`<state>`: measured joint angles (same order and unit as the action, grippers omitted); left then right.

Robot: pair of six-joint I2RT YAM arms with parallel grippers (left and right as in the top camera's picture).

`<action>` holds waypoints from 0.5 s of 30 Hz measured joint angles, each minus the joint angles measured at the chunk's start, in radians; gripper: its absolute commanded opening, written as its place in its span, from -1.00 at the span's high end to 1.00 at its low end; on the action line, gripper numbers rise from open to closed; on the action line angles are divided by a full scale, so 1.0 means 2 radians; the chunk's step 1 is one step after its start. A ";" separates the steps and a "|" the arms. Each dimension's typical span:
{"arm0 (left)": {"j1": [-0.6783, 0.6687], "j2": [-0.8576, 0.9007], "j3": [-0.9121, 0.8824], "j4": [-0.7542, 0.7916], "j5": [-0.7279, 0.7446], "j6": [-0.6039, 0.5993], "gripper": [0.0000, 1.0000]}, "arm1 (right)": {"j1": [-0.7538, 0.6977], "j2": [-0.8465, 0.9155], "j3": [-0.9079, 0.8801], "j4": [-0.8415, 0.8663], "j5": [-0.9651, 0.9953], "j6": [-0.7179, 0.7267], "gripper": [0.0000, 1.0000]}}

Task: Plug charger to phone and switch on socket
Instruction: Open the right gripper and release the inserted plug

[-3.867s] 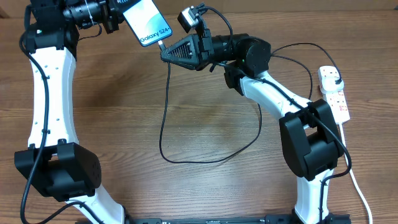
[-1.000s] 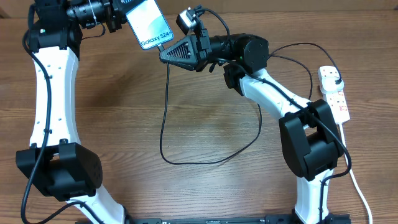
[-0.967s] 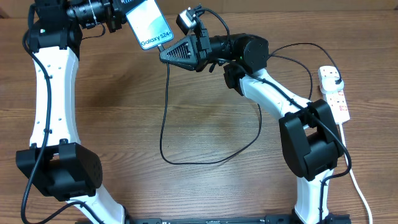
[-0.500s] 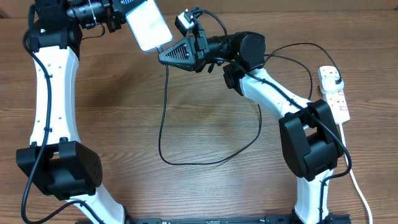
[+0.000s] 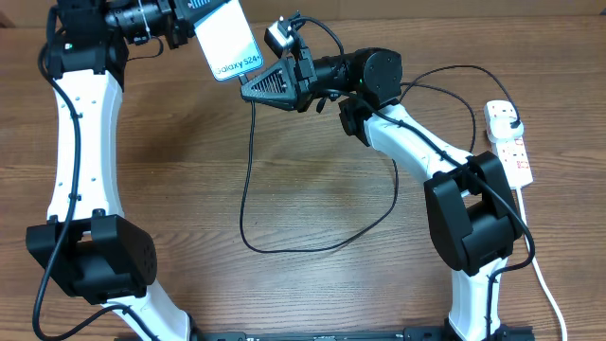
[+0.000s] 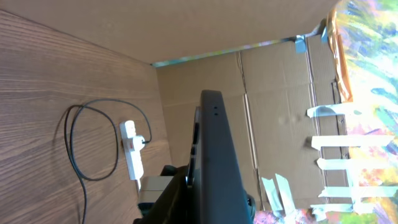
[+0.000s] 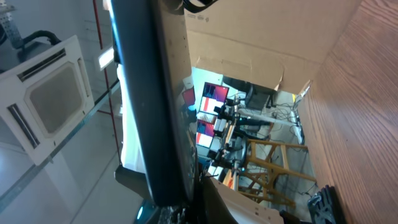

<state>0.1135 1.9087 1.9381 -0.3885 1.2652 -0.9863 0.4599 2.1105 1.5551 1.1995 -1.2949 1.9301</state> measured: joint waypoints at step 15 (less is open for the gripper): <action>-0.002 0.000 0.000 -0.003 0.012 0.021 0.80 | -0.001 0.000 0.000 -0.005 0.006 0.001 0.56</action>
<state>0.1093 1.9087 1.9381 -0.3954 1.2900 -0.9443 0.4587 2.1105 1.5551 1.1900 -1.2831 1.9327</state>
